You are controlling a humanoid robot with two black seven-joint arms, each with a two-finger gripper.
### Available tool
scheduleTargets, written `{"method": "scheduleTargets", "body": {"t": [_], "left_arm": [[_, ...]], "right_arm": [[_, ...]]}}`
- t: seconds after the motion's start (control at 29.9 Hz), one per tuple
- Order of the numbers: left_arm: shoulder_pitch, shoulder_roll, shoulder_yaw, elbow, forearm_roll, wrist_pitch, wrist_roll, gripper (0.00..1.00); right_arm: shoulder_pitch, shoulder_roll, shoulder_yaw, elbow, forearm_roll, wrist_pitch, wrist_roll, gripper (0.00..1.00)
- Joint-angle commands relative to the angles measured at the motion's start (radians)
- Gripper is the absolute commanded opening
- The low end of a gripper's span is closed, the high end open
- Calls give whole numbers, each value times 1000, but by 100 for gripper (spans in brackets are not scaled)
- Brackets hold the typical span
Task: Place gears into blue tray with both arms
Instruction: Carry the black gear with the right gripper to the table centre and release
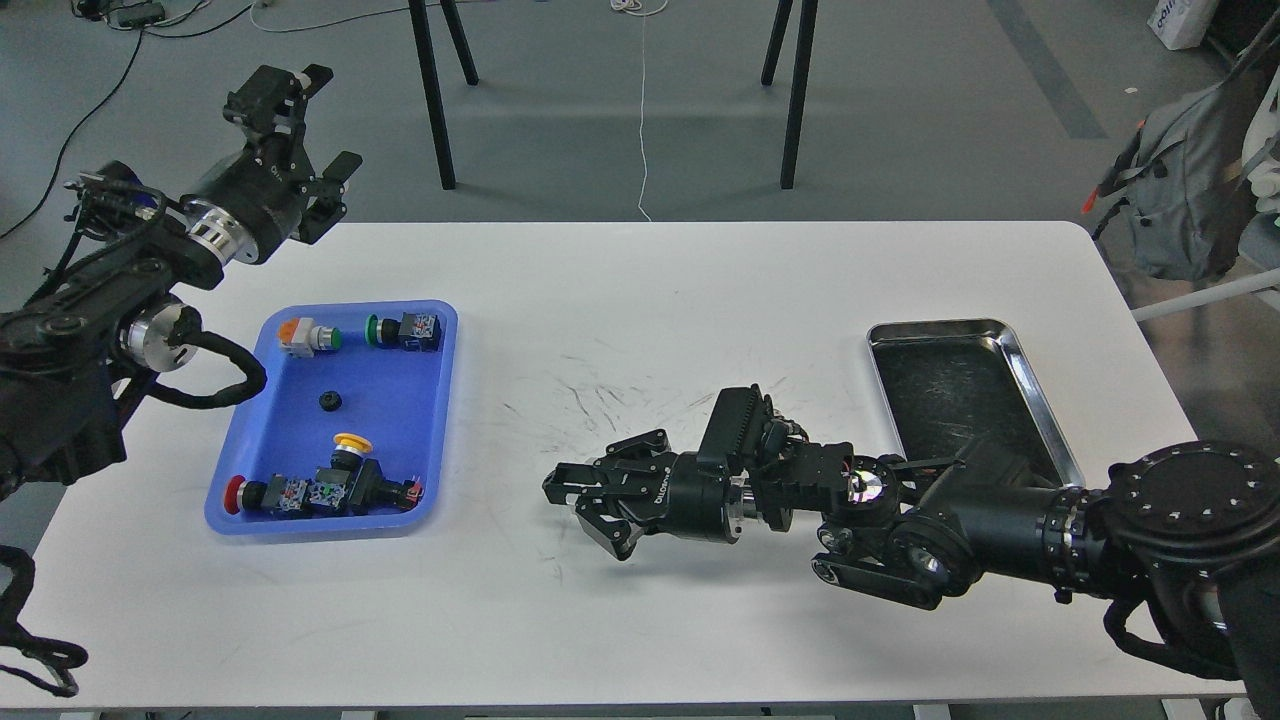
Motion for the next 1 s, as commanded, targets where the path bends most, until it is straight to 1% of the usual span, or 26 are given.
{"method": "scheduleTargets", "body": {"t": [0.0,0.1,0.17,0.37,0.57,0.67,0.77,0.87,0.9,0.94,0.97], "left_arm": [[1,1,0,0,0,-1,0,100],[1,1,0,0,0,1,0,100],[1,1,0,0,0,-1,0,100],[3,0,0,0,0,2,0,100],[3,0,0,0,0,2,0,100],[3,0,0,0,0,4,0,100],[3,0,0,0,0,4,0,100],[3,0,0,0,1,2,0,100],[3,0,0,0,0,2,0,100],[3,0,0,0,0,2,0,100],[3,0,0,0,0,2,0,100]], "right_arm": [[0,0,-10,-1,0,0,2,15],[1,0,-10,-1,0,0,2,19],[4,0,-11,-3,0,0,2,20],[3,0,-11,-4,0,0,1,26],[0,0,-11,-1,5,11,1,41],[3,0,-11,-1,5,11,1,45],[4,0,-11,-1,11,11,1,53],[6,0,-10,0,12,11,1,54],[6,0,-8,0,14,11,-1,57],[6,0,-7,-1,15,11,-1,62],[6,0,-5,-1,15,11,-1,64]]}}
